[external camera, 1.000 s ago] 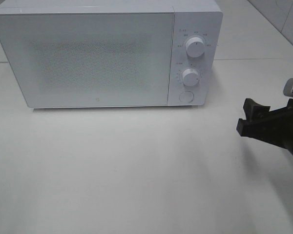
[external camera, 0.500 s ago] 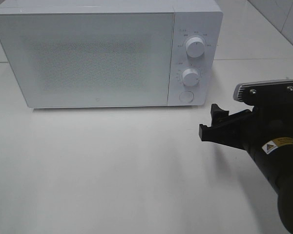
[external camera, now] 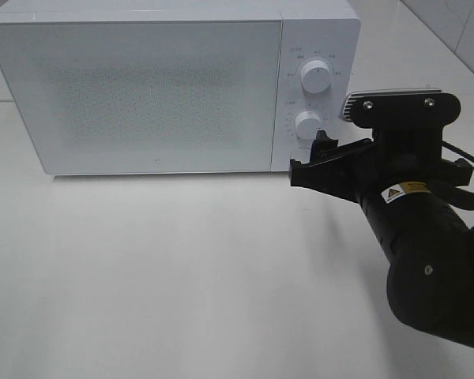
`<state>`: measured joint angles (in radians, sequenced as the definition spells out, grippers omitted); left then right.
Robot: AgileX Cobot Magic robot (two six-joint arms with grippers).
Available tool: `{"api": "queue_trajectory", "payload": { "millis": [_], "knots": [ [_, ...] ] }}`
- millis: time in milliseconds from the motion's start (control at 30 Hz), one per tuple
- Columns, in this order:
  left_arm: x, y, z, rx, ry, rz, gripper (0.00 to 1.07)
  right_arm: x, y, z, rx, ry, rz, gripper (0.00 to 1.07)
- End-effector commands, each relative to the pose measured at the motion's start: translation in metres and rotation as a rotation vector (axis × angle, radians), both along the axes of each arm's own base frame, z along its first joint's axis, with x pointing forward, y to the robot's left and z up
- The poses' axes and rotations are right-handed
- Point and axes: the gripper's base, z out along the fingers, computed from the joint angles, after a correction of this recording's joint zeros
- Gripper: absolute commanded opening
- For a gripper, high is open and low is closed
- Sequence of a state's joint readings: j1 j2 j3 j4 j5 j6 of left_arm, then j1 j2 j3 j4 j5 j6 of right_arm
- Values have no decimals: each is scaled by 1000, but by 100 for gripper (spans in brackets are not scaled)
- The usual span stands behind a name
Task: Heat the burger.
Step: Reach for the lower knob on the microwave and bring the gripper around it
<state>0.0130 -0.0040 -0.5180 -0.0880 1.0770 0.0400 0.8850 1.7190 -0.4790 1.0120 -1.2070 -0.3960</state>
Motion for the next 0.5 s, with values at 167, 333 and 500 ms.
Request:
{"api": "queue_trajectory", "payload": {
  "millis": [167, 333, 500],
  "knots": [
    [-2, -1, 0, -3, -25, 0, 98, 2, 0, 9, -10, -95, -18, 76],
    [-2, -1, 0, -3, -25, 0, 98, 3, 3, 11, -15, -110, 16, 76],
    [-2, -1, 0, -3, -25, 0, 98, 12, 7, 4, -30, -103, 12, 76]
  ]
}}
